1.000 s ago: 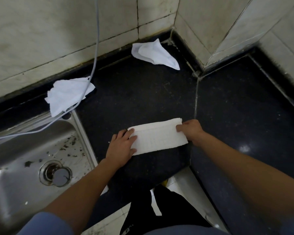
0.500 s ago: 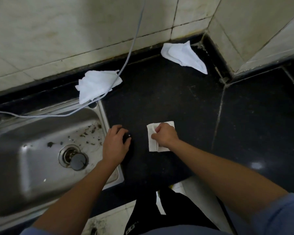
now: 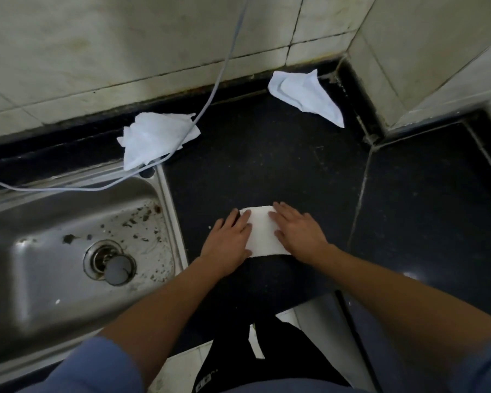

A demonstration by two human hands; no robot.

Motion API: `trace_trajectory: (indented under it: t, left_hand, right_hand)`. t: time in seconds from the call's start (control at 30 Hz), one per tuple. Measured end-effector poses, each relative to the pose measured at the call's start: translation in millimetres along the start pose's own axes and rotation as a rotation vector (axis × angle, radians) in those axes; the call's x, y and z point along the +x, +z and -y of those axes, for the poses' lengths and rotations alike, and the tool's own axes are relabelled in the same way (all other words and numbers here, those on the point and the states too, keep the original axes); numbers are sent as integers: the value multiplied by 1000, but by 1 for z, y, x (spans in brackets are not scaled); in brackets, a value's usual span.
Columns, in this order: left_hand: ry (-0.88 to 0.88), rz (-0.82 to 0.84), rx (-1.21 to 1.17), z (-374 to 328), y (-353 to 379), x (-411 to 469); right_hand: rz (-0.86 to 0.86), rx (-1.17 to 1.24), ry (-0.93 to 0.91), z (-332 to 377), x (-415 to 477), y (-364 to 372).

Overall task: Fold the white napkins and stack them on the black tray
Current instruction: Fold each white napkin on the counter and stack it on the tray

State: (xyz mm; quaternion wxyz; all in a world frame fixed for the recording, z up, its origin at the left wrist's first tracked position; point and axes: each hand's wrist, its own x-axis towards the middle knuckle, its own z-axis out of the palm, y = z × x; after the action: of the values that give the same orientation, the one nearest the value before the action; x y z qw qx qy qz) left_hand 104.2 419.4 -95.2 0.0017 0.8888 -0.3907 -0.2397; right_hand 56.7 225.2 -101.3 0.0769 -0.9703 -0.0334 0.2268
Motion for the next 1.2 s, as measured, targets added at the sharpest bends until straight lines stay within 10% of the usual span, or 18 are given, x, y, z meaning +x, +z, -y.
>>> trace_trajectory:
  t: [0.5,0.67,1.03,1.2]
  left_hand:
    - [34,34,-2,9,4,5]
    - [-37,-136,-101,14,-5,-12]
    - [-151,-192,-129,56,6,-66]
    - [-64,-186,-59,64,-16,-43]
  right_hand:
    - [-247,-127,-300,-39,-87,61]
    - [-329,20,-169,-16,-23,4]
    - [171,147,174,9,46,-29]
    - [36,461,247,-2,9,-33]
